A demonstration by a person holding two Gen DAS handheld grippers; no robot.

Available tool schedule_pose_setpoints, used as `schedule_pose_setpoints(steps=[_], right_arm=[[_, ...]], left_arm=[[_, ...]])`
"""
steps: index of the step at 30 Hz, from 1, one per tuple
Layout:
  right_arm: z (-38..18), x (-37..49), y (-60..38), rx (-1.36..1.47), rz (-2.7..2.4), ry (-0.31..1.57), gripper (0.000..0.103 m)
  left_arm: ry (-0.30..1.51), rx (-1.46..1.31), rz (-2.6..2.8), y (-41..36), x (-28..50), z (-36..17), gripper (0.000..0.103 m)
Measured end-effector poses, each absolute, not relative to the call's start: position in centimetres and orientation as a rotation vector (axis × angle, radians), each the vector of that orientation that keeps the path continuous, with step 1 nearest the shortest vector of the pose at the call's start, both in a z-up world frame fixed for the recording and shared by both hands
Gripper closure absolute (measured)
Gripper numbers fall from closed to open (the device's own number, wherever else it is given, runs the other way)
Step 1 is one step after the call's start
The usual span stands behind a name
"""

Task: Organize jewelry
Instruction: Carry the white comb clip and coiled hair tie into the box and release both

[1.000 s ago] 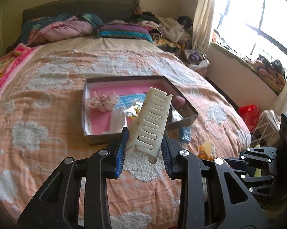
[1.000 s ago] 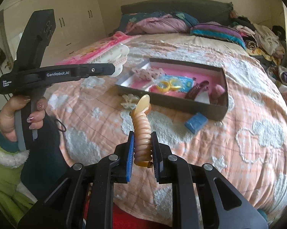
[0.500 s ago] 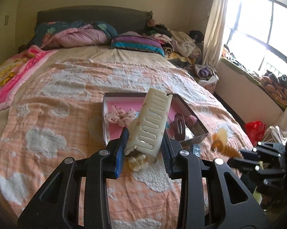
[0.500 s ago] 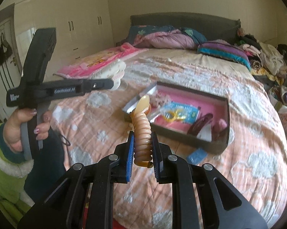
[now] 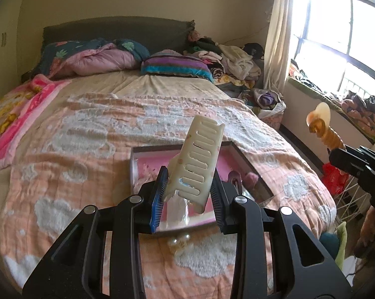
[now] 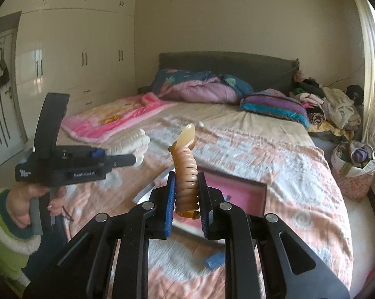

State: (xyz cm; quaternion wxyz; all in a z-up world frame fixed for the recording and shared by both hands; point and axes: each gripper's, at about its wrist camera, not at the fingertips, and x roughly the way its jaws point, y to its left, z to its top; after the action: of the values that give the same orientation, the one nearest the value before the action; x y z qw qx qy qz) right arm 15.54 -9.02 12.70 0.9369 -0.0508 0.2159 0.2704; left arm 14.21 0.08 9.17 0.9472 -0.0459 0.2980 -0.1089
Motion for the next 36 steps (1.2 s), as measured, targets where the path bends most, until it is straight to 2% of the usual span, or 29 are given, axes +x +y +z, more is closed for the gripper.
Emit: schedule_pose_setpoints(steps=[14, 36], right_arm=[[11.8, 20.4, -10.1, -0.083, 0.482, 0.468, 0.087], [-0.2, 28.5, -9.3, -0.041, 0.422, 0.743, 0.087]], left_arm=[[0.617, -0.054, -0.217, -1.2, 17.8, 9.3, 0.078], [0.827, -0.076, -0.174, -0.6, 23.0, -1.1, 0.078]])
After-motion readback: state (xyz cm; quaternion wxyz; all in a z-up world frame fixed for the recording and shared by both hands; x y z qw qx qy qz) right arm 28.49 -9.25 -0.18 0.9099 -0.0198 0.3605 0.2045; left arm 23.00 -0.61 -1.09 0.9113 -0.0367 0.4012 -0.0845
